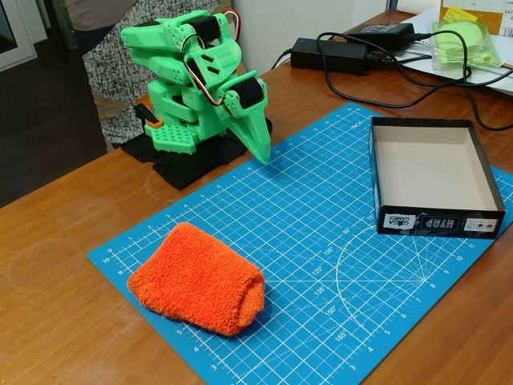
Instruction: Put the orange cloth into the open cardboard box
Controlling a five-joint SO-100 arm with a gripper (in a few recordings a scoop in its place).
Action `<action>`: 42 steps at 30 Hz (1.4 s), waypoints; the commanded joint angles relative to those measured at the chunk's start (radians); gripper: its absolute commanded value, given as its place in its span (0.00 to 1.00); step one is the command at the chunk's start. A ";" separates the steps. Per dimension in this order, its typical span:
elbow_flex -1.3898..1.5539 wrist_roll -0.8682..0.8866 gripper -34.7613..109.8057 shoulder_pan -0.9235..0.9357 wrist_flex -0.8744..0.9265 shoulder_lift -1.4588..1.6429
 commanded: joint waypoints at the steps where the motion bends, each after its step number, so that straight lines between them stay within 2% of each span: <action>1: -0.003 0.067 0.24 0.063 0.018 0.015; 19: -0.003 0.107 0.24 0.110 0.018 0.015; 23: -0.003 0.069 0.24 0.051 0.015 0.015; 31: -0.005 -0.026 0.24 0.071 -0.005 0.015; 35: -0.138 0.021 0.29 0.158 -0.018 -0.002; 38: -0.422 0.135 0.37 0.275 -0.063 -0.267; 42: -0.859 0.295 0.38 0.466 -0.046 -0.870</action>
